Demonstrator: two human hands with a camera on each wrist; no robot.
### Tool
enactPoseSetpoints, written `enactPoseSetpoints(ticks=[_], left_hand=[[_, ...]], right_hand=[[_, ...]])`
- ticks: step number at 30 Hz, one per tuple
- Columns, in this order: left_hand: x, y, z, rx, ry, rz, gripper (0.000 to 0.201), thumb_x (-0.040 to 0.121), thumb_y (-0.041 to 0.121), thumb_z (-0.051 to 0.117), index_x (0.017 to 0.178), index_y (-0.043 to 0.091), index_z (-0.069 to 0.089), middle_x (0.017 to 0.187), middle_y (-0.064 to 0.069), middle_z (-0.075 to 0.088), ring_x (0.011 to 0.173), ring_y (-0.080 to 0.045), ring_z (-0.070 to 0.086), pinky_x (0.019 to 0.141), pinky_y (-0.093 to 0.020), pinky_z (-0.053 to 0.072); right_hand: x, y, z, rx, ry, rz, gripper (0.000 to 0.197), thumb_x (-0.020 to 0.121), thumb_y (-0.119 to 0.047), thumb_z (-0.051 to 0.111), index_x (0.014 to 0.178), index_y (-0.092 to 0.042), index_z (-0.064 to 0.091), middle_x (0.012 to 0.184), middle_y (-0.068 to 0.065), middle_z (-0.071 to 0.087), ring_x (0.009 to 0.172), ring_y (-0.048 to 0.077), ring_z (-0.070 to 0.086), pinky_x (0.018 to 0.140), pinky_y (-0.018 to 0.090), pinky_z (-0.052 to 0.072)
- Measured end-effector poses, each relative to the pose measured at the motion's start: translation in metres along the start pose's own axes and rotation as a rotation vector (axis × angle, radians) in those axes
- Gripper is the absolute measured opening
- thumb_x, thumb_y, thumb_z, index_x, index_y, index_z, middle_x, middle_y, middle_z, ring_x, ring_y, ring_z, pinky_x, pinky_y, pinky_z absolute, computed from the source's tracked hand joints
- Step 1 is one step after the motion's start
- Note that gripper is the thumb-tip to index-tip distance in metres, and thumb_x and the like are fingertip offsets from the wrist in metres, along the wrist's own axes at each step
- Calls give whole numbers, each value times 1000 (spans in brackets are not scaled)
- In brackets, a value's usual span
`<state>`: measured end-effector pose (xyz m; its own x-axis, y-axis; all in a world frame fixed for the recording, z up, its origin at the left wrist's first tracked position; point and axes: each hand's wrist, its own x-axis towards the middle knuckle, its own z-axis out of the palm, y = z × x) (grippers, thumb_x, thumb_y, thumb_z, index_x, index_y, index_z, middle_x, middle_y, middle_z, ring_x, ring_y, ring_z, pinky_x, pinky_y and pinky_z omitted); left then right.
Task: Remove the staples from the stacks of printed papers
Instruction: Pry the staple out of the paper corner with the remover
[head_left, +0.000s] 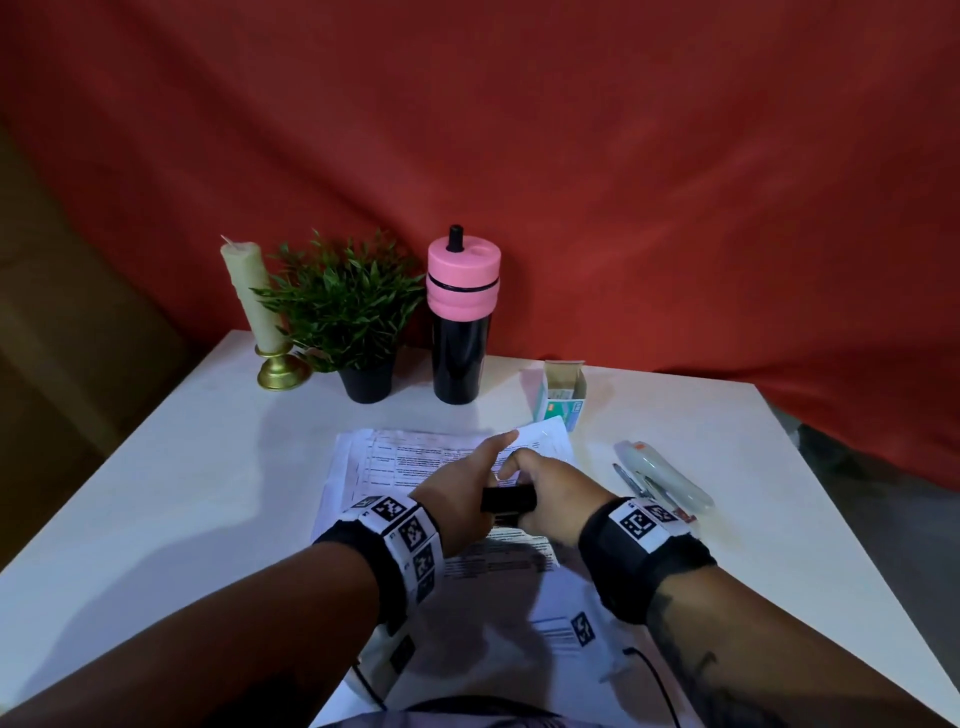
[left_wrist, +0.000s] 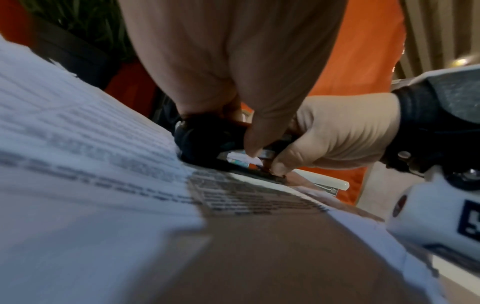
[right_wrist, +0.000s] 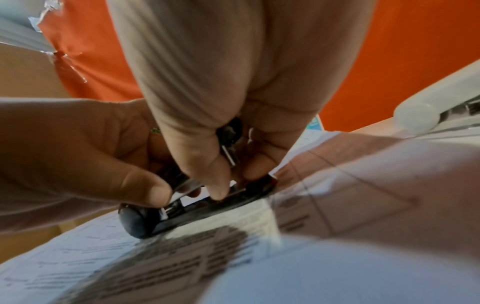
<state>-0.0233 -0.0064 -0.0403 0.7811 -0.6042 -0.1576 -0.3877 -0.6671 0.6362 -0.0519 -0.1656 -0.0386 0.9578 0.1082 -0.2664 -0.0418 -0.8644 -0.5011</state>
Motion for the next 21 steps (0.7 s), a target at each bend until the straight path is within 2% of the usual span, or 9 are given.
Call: enactPoseSetpoints(ticks=[2,4,7,10,13,16,18,20,21], left_hand=[[4,-1,3,-42,3,9,83,79,-2,55,146,31,22,92,-1,63,87,-21,62,79,-31,51],[7,-3,3,-84,34,8,71,77,-4,57,137,28,37,92,3,60,85,-18,60,69,-23,47],[10,-3,-1,-225,176,0,45,77,1,65,115,24,56,91,8,60,84,-14,59,69,-20,47],[7,-1,-7,-542,378,-58,21,81,18,73,99,21,62,69,7,56,62,-12,56,60,-25,49],[10,-4,-24,-569,623,-95,19,84,12,64,101,22,59,68,0,55,58,-14,51,61,-27,44],[8,-14,-47,-357,717,-25,40,80,6,62,116,24,54,87,3,58,79,-11,55,71,-23,45],[5,-28,-58,-21,736,23,49,78,11,64,124,22,55,107,1,58,103,-18,54,87,-33,47],[-2,-39,-63,389,695,11,50,79,18,62,127,28,55,120,1,57,119,-26,46,103,-46,36],[-6,-41,-65,546,628,-3,49,81,18,59,128,31,54,125,3,54,126,-26,40,110,-51,25]], right_hand=[[0,3,2,64,50,3,48,75,-11,76,113,-28,52,96,-5,60,86,15,60,72,20,41],[-1,5,5,112,102,20,46,74,-10,79,110,-26,56,97,-6,62,89,16,61,79,25,47],[-1,12,8,186,147,60,38,74,-9,79,93,-32,56,88,-9,61,86,18,62,83,34,53],[-1,13,9,194,138,62,37,76,-10,79,100,-32,61,86,-13,57,84,15,60,80,27,50],[0,11,9,159,128,52,40,77,-12,78,111,-29,64,90,-15,55,87,13,59,83,26,49],[-1,10,9,145,137,61,41,78,-11,77,113,-29,64,96,-11,58,90,13,60,84,25,49],[-2,9,9,123,136,59,40,80,-12,76,113,-29,64,97,-10,58,90,13,60,79,23,46],[-3,8,9,113,139,64,40,81,-13,75,114,-30,63,97,-10,57,88,13,59,76,21,42],[-3,8,9,109,143,67,39,81,-13,75,114,-30,63,97,-10,58,88,13,59,75,21,42]])
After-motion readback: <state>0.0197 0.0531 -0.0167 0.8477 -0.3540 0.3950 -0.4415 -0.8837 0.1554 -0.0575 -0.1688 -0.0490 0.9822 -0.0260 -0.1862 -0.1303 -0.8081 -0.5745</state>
